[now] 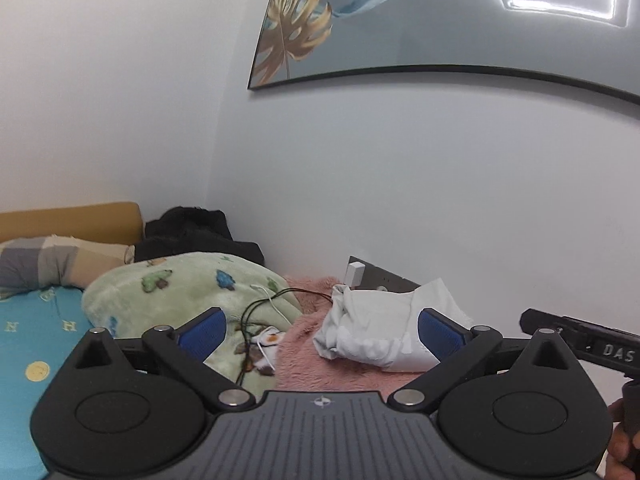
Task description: Fold clothes
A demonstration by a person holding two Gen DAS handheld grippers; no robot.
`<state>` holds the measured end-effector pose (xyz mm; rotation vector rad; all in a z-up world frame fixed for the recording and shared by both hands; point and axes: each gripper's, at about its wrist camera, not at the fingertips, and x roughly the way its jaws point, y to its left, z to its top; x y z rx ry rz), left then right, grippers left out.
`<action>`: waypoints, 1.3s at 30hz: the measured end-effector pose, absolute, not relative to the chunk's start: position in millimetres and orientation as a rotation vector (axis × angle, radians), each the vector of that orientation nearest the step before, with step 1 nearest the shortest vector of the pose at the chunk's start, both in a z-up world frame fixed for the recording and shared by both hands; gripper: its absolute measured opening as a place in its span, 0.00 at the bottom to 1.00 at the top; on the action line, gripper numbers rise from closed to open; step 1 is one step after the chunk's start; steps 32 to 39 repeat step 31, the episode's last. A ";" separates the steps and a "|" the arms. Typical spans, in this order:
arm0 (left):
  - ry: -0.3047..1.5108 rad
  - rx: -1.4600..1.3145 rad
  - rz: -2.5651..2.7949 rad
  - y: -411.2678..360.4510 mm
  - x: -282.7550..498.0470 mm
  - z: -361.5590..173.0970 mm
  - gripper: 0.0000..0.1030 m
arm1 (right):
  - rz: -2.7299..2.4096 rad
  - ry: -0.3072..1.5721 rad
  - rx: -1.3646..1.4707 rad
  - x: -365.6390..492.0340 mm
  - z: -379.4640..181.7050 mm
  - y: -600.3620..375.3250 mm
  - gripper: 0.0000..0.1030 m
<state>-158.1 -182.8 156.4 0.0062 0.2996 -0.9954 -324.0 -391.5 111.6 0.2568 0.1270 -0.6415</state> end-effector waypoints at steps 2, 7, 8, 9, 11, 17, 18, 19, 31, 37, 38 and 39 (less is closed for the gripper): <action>0.258 0.024 -0.996 -174.2 -167.7 154.4 1.00 | -0.640 0.112 0.247 -326.4 103.3 -381.9 0.78; 0.186 0.051 -1.004 -164.7 -180.0 127.6 1.00 | -0.671 0.084 0.220 -328.5 82.9 -366.7 0.78; 0.197 0.048 -1.002 -164.5 -178.5 123.4 1.00 | -0.680 0.080 0.210 -328.0 79.2 -363.9 0.78; 0.207 0.046 -0.999 -164.3 -176.9 119.2 1.00 | -0.686 0.077 0.205 -326.4 75.5 -363.0 0.78; 0.208 0.049 -0.990 -164.1 -176.5 115.9 1.00 | -0.700 0.076 0.193 -322.8 68.6 -360.3 0.78; 0.203 0.066 -0.998 -161.4 -179.7 110.5 1.00 | -0.755 0.127 0.155 -311.0 58.6 -359.9 0.78; 0.202 0.067 -0.998 -162.2 -180.4 109.9 1.00 | -0.762 0.129 0.149 -310.8 58.7 -359.9 0.78; 0.201 0.071 -1.000 -162.9 -181.5 109.0 1.00 | -0.769 0.131 0.139 -311.0 59.4 -359.5 0.78; 0.201 0.090 -1.019 -166.2 -191.7 105.6 1.00 | -0.781 0.151 0.140 -316.3 62.5 -357.5 0.78; 0.201 0.090 -1.019 -166.2 -191.7 105.6 1.00 | -0.781 0.151 0.140 -316.3 62.5 -357.5 0.78; 0.201 0.090 -1.019 -166.2 -191.7 105.6 1.00 | -0.781 0.151 0.140 -316.3 62.5 -357.5 0.78; 0.201 0.090 -1.019 -166.2 -191.7 105.6 1.00 | -0.781 0.151 0.140 -316.3 62.5 -357.5 0.78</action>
